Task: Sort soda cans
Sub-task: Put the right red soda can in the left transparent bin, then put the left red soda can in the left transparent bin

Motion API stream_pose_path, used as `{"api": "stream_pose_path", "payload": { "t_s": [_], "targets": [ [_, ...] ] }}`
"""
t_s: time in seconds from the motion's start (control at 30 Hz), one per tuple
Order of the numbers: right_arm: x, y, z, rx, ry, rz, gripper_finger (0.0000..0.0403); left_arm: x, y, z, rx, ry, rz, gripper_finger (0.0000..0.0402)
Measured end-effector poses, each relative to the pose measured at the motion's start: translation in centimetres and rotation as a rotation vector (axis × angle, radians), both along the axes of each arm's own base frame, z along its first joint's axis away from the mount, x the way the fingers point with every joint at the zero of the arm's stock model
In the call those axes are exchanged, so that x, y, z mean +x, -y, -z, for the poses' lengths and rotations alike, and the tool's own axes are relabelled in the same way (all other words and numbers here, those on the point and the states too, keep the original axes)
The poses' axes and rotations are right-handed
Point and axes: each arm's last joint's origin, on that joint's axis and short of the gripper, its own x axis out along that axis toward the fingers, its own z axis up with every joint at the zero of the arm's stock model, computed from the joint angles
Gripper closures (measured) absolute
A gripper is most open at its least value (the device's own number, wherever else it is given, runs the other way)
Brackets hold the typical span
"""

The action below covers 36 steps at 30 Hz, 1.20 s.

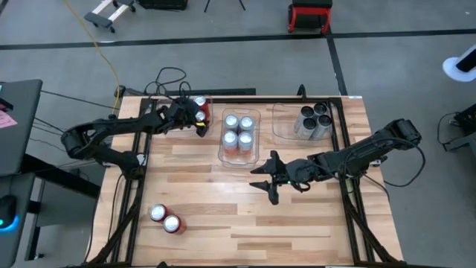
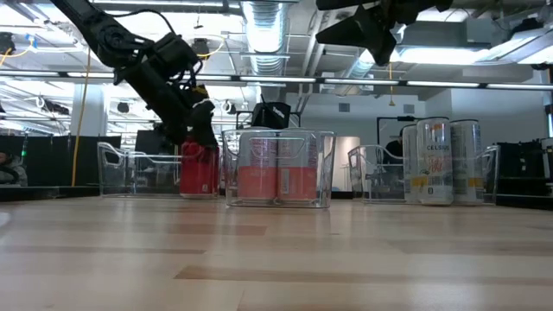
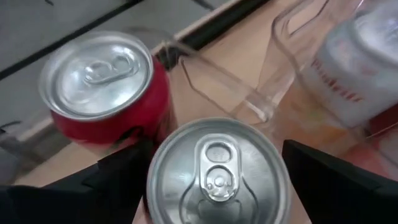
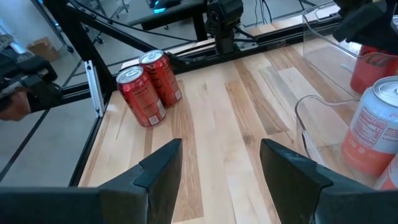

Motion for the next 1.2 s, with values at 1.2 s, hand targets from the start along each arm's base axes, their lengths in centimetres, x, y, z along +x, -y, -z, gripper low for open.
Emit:
{"api": "stream_pose_path", "payload": {
  "t_s": [1.2],
  "targets": [
    [0.0, 0.1, 0.1, 0.020, -0.013, 0.011, 0.0168, -12.5, 17.1, -5.1, -0.302, 0.287, 0.768, 0.0045]
  ]
}}
